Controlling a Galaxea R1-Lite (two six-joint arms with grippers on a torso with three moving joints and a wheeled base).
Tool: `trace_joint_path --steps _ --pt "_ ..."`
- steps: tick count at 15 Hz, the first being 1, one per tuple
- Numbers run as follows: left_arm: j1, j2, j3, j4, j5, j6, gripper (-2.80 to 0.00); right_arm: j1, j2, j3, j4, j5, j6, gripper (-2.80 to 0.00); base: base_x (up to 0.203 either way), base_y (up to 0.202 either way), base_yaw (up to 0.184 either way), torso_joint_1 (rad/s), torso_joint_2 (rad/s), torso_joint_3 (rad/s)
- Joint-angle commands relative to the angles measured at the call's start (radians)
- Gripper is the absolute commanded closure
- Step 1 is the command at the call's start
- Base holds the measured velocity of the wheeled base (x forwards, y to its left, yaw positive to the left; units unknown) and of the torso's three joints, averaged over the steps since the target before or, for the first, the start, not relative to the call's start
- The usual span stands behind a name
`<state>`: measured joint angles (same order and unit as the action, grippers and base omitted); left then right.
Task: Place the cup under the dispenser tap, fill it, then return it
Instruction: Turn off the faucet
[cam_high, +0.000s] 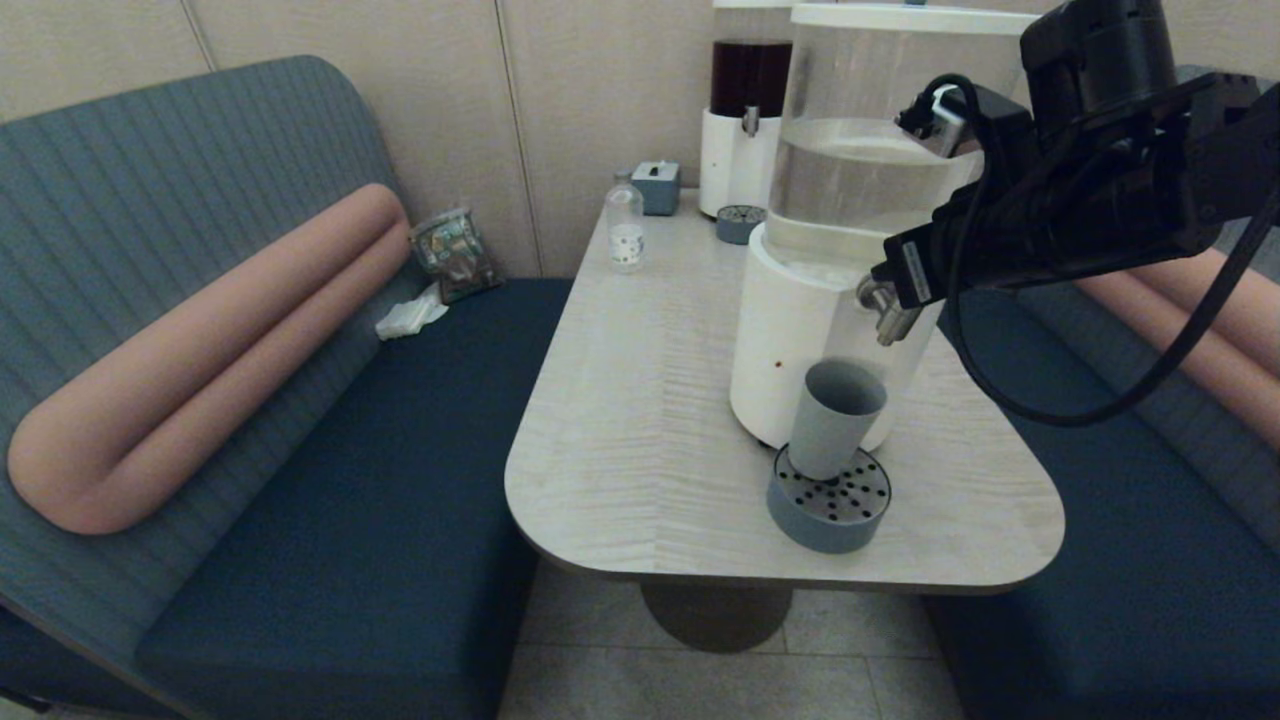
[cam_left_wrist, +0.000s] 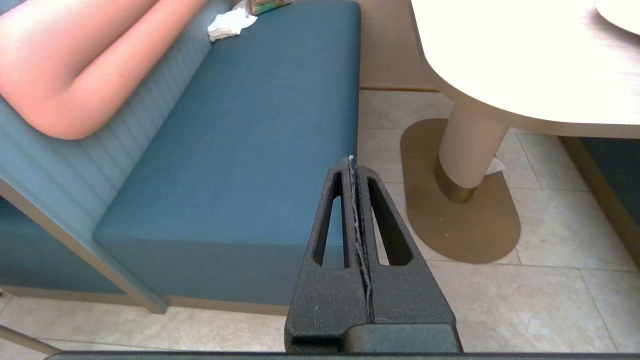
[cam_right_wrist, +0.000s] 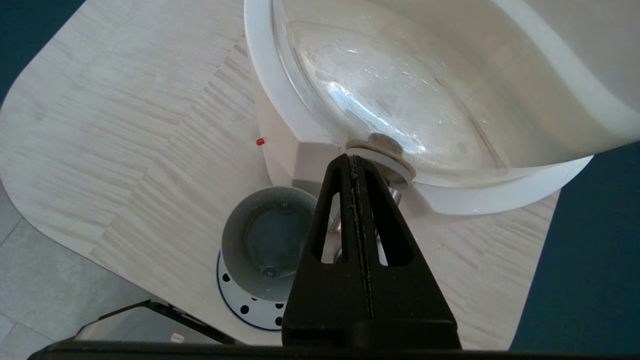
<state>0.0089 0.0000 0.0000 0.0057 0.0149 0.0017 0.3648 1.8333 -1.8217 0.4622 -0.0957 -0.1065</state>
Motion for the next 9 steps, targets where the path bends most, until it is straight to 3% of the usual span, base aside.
trace_joint_path --steps 1,9 --pt "0.0 0.002 0.002 0.0 0.0 0.0 0.0 0.009 -0.025 0.002 0.003 0.002 0.001 0.0 0.0 0.0 0.0 0.0 0.0 0.0" --pt "0.0 0.002 0.002 0.0 0.0 0.0 0.0 0.064 -0.184 0.039 0.006 0.018 0.012 0.0 0.0 0.0 0.0 0.0 0.0 0.0"
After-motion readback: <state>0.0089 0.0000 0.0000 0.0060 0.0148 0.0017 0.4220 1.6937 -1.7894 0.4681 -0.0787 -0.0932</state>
